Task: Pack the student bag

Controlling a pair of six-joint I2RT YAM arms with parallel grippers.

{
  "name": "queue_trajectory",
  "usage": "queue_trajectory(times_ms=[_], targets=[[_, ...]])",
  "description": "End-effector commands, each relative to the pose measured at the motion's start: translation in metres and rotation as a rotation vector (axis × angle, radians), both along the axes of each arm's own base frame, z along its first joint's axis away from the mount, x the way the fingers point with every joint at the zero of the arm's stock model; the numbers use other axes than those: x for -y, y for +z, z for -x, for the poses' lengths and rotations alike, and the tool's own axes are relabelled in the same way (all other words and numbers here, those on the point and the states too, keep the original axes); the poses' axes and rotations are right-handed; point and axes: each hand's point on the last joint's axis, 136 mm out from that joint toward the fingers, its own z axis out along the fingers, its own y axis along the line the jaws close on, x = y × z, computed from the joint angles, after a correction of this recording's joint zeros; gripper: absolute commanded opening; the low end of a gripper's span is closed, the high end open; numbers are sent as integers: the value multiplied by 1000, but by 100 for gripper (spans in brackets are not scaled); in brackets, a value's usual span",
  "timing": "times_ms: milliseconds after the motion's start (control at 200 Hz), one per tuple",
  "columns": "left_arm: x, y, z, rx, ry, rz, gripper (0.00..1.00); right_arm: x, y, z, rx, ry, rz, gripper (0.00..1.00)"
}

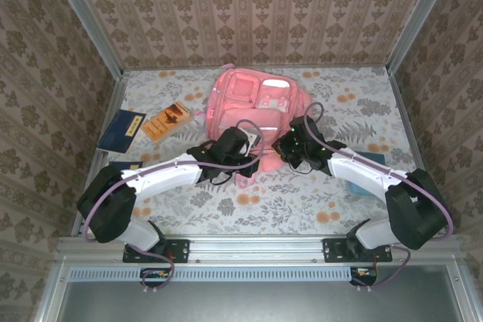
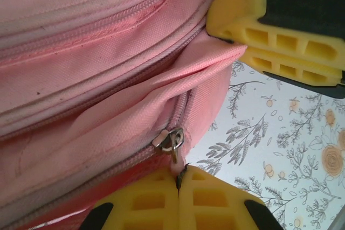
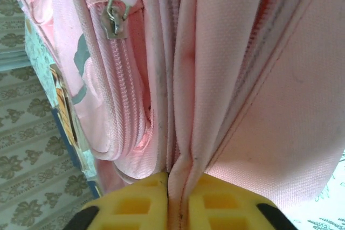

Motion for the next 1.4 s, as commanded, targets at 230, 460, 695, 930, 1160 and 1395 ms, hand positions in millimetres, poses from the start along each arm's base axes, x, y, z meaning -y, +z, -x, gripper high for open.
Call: queue_trajectory(times_ms=[230, 460, 695, 930, 1160, 1395], targets=[[-63, -7, -16, 8, 62, -165, 0, 58, 11, -12, 70, -29, 144, 2], [-90, -13, -39, 5, 155, -160, 0, 79, 13, -17, 76, -41, 134, 2], [-97, -22, -50, 8, 191, -161, 0, 85, 19, -20, 82, -34, 122, 2], [-84, -20, -42, -20, 118, -86, 0, 78, 26, -18, 89, 7, 81, 6], [-58, -14, -29, -21, -37, 52, 43, 76, 26, -16, 74, 38, 94, 8], [-50, -25, -38, 16, -112, 56, 51, 89, 32, -30, 76, 45, 127, 7]])
